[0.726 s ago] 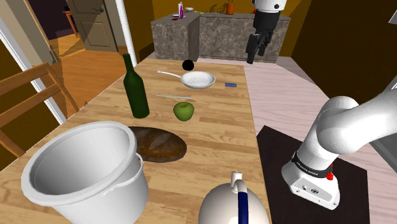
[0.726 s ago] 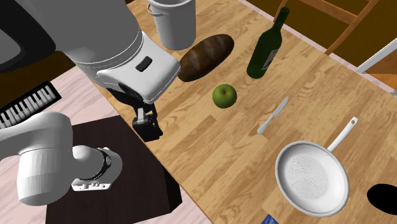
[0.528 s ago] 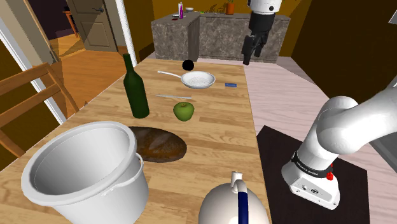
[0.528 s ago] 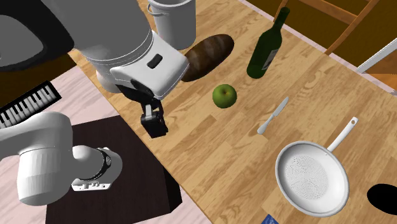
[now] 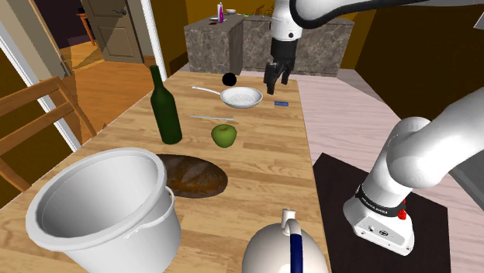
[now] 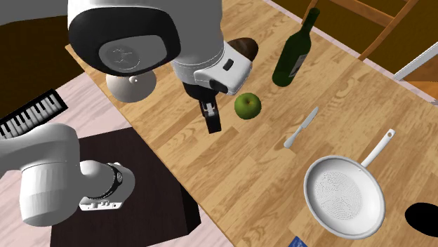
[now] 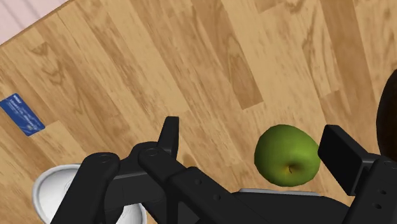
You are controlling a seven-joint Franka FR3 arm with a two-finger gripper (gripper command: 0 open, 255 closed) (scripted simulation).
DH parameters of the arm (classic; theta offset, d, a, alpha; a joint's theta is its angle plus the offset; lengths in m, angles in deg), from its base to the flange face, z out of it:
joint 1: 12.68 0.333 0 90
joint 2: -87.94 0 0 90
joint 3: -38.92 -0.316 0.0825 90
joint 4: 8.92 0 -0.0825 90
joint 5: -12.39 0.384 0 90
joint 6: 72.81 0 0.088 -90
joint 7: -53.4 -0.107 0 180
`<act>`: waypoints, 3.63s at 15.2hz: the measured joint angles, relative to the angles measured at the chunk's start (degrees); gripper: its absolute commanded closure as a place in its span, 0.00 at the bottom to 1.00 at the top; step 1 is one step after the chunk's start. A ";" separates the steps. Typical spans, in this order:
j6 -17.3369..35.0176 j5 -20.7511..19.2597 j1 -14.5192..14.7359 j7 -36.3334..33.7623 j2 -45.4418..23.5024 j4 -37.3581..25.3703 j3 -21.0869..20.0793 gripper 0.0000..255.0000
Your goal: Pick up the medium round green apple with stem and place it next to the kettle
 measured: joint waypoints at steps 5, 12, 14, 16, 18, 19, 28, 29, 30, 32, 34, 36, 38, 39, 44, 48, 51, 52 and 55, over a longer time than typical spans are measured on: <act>5.60 0.48 0.87 -1.34 -9.85 -3.91 -1.52 0.00; 11.64 0.19 2.19 -3.50 -23.83 -11.37 -3.60 0.00; 13.01 -0.13 2.63 -4.13 -27.95 -13.97 -4.11 0.00; 14.02 -0.53 3.01 -4.57 -32.38 -17.26 -4.47 0.00; 14.25 -0.88 3.47 -5.06 -35.93 -20.42 -4.80 0.00; 14.82 -0.99 3.53 -5.14 -36.71 -20.61 -4.82 0.00; 19.67 -1.52 3.59 -5.50 -39.42 -18.44 -4.70 0.00; 19.72 -1.53 3.58 -5.50 -39.44 -18.41 -4.70 0.00; 19.74 -1.53 3.59 -5.50 -39.44 -18.40 -4.70 0.00; 19.76 -1.53 3.58 -5.50 -39.45 -18.39 -4.70 0.00; 19.76 -1.53 3.58 -5.50 -39.45 -18.39 -4.70 1.00; 19.76 -1.53 3.58 -5.50 -39.45 -18.39 -4.70 1.00; 19.76 -1.53 3.58 -5.50 -39.45 -18.39 -4.70 1.00; 19.76 -1.53 3.58 -5.50 -39.45 -18.39 -4.70 1.00; 19.40 -1.49 3.57 -5.45 -39.32 -18.63 -4.71 1.00; 16.94 -1.27 3.61 -5.34 -38.37 -20.15 -4.80 1.00; 14.91 -1.06 3.53 -5.07 -37.47 -21.31 -4.80 1.00; 14.20 -1.01 3.51 -4.98 -37.25 -21.81 -4.80 1.00; 12.06 -0.84 3.51 -4.82 -36.54 -23.25 -4.84 1.00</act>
